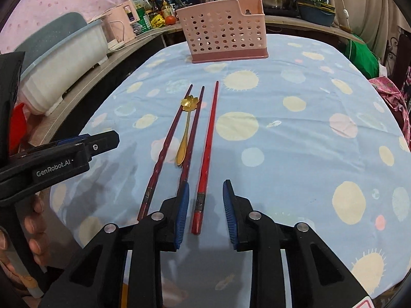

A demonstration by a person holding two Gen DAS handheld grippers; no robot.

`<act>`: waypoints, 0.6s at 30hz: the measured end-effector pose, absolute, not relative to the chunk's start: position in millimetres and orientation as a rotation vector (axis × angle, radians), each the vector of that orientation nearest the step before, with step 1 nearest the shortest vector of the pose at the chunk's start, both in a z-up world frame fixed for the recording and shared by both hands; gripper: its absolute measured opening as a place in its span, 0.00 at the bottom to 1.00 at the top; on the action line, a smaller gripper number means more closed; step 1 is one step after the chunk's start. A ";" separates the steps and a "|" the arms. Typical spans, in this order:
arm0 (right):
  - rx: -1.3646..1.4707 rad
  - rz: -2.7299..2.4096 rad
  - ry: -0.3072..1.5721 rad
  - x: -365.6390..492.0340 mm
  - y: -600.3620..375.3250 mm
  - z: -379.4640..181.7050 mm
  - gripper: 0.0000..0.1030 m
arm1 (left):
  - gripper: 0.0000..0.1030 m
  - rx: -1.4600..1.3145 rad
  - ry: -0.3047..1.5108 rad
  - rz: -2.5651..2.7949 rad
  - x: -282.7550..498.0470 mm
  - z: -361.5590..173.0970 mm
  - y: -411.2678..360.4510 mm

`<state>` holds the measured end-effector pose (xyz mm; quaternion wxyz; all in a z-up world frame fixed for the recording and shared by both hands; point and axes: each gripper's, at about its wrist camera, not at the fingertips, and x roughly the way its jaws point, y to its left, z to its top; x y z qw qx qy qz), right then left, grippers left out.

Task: Organize utensils
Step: 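Move both open tools back down over the remaining utensils, then grasp a red chopstick with the right tool while the left tool grasps a dark red chopstick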

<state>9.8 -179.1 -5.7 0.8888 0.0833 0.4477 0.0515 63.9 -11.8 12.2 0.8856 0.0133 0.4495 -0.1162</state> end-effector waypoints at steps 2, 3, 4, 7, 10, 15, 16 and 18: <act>0.174 0.107 0.942 10.8 -177.6 -11.2 0.19 | 0.55 0.030 0.940 -0.246 62.0 11.4 -15.0; 0.173 0.109 0.946 11.5 -176.8 -12.7 0.18 | 0.55 0.033 0.943 -0.250 60.1 9.6 -16.0; 0.168 0.109 0.949 11.7 -175.7 -14.6 0.18 | 0.56 0.036 0.946 -0.253 59.3 8.6 -17.0; 0.157 0.105 0.960 12.4 -172.8 -19.9 0.13 | 0.58 0.043 0.956 -0.263 55.1 4.3 -19.6; 0.131 0.094 0.953 10.1 -171.3 -21.8 0.08 | 0.59 0.053 0.962 -0.274 50.9 0.5 -24.2; 0.110 0.083 0.945 7.0 -172.0 -22.6 0.06 | 0.64 0.067 0.975 -0.297 45.7 -7.1 -34.1; 0.112 0.082 0.945 6.2 -172.5 -22.6 0.06 | 0.64 0.072 0.977 -0.300 45.0 -8.7 -36.5; 0.122 0.077 0.945 5.2 -174.7 -21.4 0.06 | 0.64 0.074 0.983 -0.308 44.7 -11.6 -39.2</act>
